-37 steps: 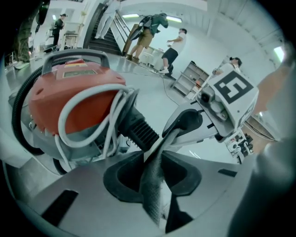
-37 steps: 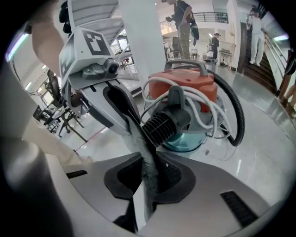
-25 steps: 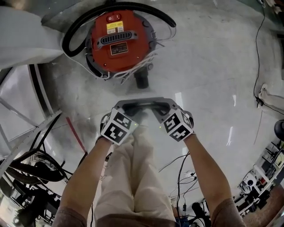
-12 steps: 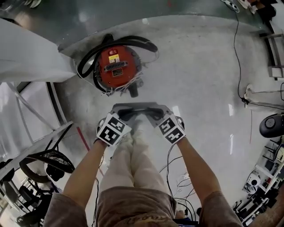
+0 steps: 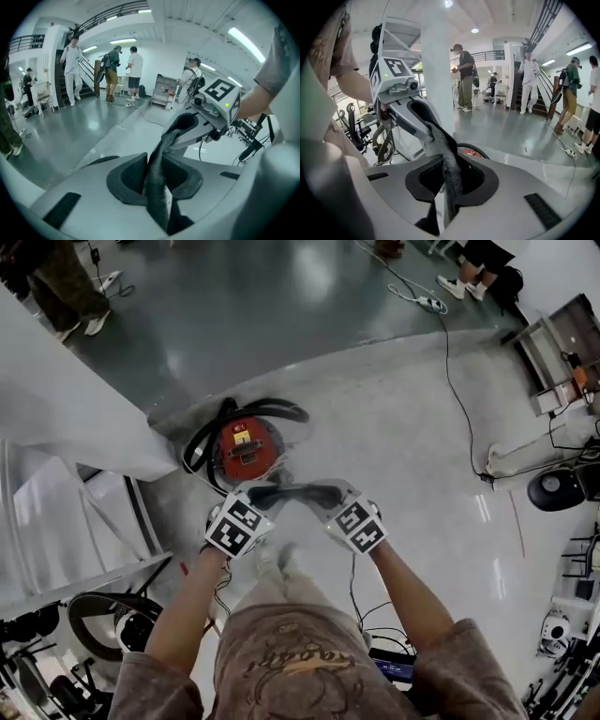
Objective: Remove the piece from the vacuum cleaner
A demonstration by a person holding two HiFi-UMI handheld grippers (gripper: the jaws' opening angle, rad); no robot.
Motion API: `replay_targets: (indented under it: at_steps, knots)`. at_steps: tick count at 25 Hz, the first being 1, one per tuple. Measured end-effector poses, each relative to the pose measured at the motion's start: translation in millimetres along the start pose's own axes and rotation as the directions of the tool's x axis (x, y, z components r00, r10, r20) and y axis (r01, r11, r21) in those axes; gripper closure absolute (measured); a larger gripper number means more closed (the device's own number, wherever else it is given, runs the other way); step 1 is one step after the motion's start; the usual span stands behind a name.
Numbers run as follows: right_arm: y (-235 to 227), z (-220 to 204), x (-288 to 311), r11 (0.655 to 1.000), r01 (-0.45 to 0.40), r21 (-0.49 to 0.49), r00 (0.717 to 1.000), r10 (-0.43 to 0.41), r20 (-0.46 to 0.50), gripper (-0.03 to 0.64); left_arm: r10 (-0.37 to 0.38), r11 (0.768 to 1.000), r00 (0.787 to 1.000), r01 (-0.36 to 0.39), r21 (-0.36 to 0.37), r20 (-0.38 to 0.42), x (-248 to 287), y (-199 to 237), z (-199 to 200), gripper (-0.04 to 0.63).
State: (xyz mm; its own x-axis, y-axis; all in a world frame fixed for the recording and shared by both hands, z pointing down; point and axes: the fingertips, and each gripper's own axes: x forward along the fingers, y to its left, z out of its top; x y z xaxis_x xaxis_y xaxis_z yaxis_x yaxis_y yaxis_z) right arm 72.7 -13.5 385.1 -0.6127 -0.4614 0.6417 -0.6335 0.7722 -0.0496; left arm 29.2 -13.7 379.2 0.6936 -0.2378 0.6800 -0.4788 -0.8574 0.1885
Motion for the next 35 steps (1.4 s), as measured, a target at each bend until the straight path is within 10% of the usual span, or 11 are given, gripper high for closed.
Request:
replay_targets:
  at_steps: [12, 19, 35]
  knots:
    - [1, 98, -99, 0.988, 0.046, 0.15, 0.964, -0.083, 0.254, 0.537, -0.084, 0.995, 0.961, 0.065, 0.078, 0.262, -85, -32, 98, 0.516]
    - [15, 132, -126, 0.979, 0.073, 0.192, 0.918, -0.141, 0.372, 0.532, -0.024, 1.0, 0.907, 0.026, 0.002, 0.421, -125, -39, 121, 0.503]
    - [32, 106, -101, 0.962, 0.06, 0.268, 0.9, -0.168, 0.403, 0.531, 0.022, 0.999, 0.895, 0.0, -0.049, 0.445, -116, -34, 82, 0.503]
